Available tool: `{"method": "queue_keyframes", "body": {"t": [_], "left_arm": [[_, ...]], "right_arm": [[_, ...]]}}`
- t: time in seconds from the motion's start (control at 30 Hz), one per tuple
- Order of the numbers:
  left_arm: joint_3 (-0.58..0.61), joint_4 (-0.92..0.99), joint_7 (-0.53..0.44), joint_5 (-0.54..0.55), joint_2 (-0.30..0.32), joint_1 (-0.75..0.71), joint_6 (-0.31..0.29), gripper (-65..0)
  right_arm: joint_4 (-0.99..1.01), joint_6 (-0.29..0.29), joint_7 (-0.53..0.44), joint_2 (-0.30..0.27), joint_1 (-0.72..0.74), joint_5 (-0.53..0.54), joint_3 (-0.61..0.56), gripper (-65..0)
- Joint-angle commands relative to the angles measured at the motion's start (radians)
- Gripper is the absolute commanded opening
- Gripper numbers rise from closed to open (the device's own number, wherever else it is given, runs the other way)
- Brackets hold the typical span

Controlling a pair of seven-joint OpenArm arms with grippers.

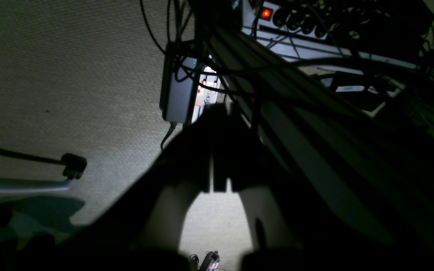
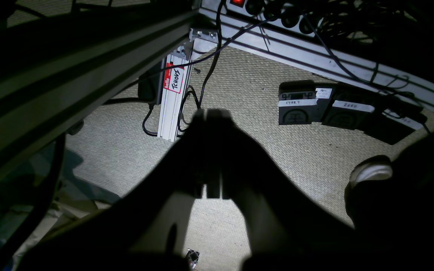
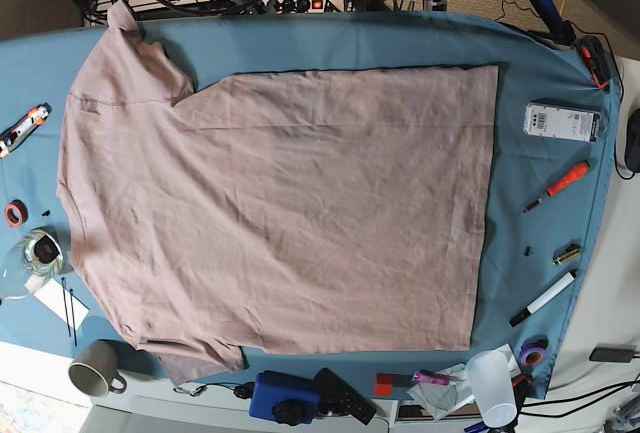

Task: Fold the T-shirt properly
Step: 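Move both grippers from rest toward the shirt's shoulder corners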

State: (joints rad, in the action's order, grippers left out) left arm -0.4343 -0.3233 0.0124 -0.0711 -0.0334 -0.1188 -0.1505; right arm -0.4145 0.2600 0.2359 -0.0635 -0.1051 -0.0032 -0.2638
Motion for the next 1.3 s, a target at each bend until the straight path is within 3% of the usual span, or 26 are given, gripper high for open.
{"method": "queue_keyframes", "body": {"t": [0.0, 1.03, 1.27], "left_arm": [[-0.001, -0.006, -0.012, -0.004, -0.002, -0.003, -0.007, -65.0], [-0.001, -0.006, -0.011, -0.004, -0.002, -0.003, -0.007, -65.0], [-0.001, -0.019, 0.013, -0.004, 0.015, -0.036, -0.008, -65.0]], "right_arm": [[-0.009, 0.008, 0.003, -0.003, 0.000, -0.005, 0.002, -65.0], [-0.009, 0.008, 0.004, -0.003, 0.000, -0.005, 0.002, -65.0], [-0.010, 0.008, 0.116, -0.019, 0.000, -0.004, 0.002, -65.0]]}}
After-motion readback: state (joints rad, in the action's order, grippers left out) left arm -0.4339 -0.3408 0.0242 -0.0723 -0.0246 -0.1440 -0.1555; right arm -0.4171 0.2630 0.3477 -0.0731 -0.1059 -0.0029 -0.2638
